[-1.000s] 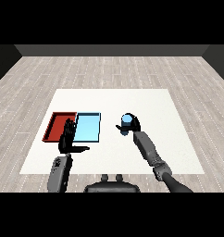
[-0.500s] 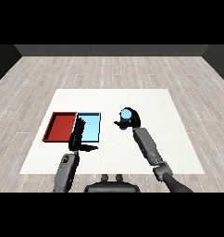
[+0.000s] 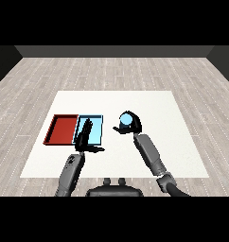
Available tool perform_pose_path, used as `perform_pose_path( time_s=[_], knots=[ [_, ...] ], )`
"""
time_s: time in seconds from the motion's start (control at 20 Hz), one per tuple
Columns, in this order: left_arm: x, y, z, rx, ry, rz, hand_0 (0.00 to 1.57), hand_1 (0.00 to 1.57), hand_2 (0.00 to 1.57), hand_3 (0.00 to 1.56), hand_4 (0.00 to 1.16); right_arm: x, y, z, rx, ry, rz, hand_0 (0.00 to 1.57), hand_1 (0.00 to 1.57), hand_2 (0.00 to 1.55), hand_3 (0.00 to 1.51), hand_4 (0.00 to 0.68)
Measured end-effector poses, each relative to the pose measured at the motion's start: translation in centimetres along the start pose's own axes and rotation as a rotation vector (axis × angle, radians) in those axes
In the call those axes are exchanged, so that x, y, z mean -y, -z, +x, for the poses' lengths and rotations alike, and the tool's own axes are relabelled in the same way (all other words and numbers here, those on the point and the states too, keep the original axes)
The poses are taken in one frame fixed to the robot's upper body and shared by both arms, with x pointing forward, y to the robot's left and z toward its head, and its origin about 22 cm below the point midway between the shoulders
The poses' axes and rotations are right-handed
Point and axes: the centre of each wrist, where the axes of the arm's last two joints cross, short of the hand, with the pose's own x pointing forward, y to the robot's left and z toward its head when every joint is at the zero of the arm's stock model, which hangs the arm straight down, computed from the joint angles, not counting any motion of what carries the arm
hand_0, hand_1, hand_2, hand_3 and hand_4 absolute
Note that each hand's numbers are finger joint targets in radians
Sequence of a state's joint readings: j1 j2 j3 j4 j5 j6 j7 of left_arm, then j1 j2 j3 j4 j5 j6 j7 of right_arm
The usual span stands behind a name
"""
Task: Pick the blue can and put it in the blue box
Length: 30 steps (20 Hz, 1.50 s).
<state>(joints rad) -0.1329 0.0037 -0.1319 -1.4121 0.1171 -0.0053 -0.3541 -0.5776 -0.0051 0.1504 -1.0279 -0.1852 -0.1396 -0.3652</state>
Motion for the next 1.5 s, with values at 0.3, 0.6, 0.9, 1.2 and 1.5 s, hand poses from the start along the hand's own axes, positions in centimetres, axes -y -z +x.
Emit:
perform_pose_path(
  time_s=[0.3,0.6,0.9,1.2,1.5],
  knots=[
    [2.4,1.0,-0.1,-0.013,0.006,-0.03,0.0,0.0,0.0,0.0,0.0,-1.3,-1.4,1.0,0.013,-0.006,0.017,1.43,1.43,1.44,1.41,0.669],
    [3.6,2.2,-0.9,-0.049,0.012,-0.046,0.0,0.0,0.0,0.0,0.0,-1.8,-1.8,1.2,0.016,0.008,0.033,1.42,1.42,1.45,1.41,0.658],
    [5.2,2.8,-2.6,-0.087,0.009,-0.061,0.0,0.0,0.0,0.0,0.0,-2.3,-1.9,1.9,0.034,0.006,0.054,1.4,1.4,1.44,1.4,0.669],
    [6.5,3.0,-3.2,-0.126,0.016,-0.071,0.0,0.0,0.0,0.0,0.0,-2.8,-2.0,2.1,0.048,0.015,0.078,1.39,1.39,1.45,1.41,0.68],
    [7.4,3.2,-3.9,-0.148,0.007,-0.083,0.0,0.0,0.0,0.0,0.0,-3.8,-2.4,2.6,0.05,0.023,0.105,1.39,1.39,1.44,1.4,0.656]
  ],
)
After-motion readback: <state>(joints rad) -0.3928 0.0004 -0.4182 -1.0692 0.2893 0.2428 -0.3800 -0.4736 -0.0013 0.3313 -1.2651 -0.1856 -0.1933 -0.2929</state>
